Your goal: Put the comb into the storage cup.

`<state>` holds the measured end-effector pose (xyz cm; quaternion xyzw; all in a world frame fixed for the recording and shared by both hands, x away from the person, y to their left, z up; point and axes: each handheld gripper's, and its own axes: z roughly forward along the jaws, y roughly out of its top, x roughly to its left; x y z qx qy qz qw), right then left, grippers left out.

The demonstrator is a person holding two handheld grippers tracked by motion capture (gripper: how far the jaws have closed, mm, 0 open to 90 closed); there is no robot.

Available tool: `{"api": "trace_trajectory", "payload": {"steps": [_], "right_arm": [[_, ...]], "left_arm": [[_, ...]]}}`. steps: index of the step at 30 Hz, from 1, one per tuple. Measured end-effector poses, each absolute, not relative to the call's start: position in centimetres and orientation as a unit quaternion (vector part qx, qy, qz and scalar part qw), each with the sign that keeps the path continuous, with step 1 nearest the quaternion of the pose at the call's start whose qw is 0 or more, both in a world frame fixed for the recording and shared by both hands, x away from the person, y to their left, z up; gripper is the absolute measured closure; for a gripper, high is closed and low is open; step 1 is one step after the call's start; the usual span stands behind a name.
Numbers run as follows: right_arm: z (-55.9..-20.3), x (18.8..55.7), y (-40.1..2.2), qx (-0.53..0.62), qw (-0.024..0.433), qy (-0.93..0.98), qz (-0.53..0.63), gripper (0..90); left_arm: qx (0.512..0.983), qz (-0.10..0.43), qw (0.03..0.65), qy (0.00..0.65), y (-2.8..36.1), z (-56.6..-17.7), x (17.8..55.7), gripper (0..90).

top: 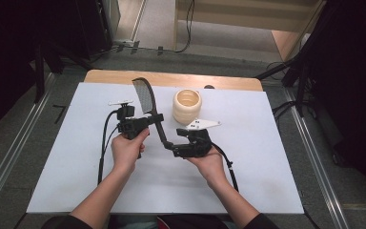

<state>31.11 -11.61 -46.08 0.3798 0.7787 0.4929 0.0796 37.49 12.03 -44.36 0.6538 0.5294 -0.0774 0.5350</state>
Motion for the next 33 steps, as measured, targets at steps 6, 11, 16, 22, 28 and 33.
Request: {"api": "trace_trajectory", "payload": {"steps": [6,11,16,22,28,33], "right_arm": [[-46.2,30.8,-12.7,0.376,0.072,0.784,0.489,24.5],[-46.5,30.6,-13.8,0.371,0.070,0.785,0.492,24.6],[-46.8,30.3,-14.6,0.361,0.067,0.795,0.483,24.6],[-46.9,29.8,-16.1,0.363,0.064,0.805,0.466,24.6],[-46.9,29.2,-17.1,0.359,0.053,0.811,0.459,24.5],[-46.9,28.6,-17.9,0.360,0.045,0.814,0.454,24.5]], "left_arm": [[0.659,-0.078,0.532,0.525,12.1,-44.4,37.6,72.9],[0.662,-0.078,0.532,0.522,12.1,-44.4,37.7,72.8],[0.667,-0.080,0.530,0.518,12.3,-44.4,37.7,72.8],[0.670,-0.082,0.530,0.514,12.3,-44.4,37.8,72.8],[0.675,-0.085,0.532,0.505,12.4,-44.5,37.9,72.8],[0.677,-0.090,0.533,0.500,12.6,-44.7,38.1,72.9]]}}
